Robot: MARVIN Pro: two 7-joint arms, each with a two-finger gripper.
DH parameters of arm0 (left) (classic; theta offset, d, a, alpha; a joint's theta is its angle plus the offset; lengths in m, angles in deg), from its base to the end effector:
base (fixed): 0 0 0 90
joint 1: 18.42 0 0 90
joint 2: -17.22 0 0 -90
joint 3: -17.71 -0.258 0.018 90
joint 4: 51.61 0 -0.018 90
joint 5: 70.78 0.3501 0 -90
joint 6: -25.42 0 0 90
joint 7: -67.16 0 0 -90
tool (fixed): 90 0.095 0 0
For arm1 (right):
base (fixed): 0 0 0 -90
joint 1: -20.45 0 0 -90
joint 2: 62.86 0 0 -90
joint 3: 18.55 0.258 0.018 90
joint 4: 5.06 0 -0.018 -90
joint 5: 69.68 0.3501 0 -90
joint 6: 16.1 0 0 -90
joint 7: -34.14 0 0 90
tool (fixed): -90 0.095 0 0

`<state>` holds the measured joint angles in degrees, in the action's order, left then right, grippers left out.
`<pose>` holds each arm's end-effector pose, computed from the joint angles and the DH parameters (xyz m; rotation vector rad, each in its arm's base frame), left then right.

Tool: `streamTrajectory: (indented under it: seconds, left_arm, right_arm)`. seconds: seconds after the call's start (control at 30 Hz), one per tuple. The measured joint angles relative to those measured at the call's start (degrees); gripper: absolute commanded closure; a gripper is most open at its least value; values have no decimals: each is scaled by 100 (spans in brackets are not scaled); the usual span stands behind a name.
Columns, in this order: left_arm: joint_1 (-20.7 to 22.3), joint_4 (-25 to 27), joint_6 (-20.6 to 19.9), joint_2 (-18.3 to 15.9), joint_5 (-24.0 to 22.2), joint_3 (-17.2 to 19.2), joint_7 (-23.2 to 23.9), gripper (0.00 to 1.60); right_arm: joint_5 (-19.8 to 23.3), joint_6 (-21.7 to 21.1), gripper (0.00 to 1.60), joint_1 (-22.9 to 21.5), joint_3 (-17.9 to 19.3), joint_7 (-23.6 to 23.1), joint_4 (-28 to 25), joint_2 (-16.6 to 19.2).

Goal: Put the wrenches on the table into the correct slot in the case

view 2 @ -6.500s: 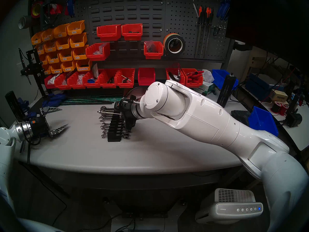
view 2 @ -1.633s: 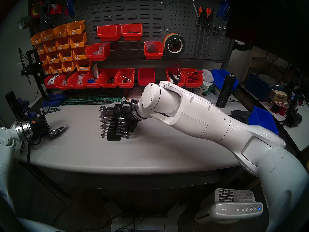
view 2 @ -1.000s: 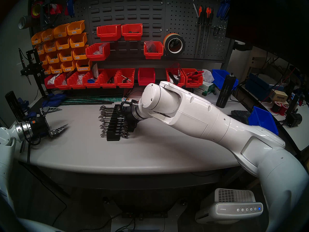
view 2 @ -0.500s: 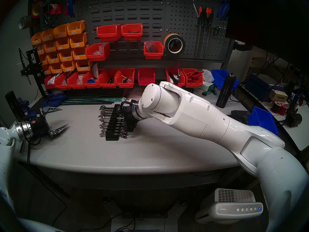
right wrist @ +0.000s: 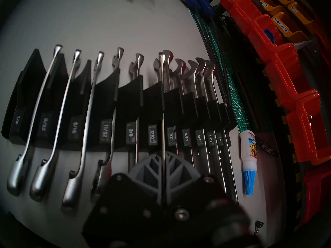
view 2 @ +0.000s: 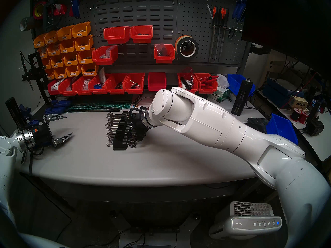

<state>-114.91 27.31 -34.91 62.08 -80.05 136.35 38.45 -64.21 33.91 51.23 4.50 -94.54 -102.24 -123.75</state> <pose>0.3745 0.3115 -0.1777 -1.8135 1.5439 -1.8577 0.4315 0.2372 -0.1296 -1.8507 -2.1692 -1.2267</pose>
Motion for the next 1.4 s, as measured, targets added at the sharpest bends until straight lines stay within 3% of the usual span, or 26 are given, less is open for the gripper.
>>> streamTrajectory:
  seconds: [1.4]
  left_arm:
    - [0,0,1,0,-2,0,-1,0]
  right_arm:
    - [-1,70,160,-81,71,-23,4,-14]
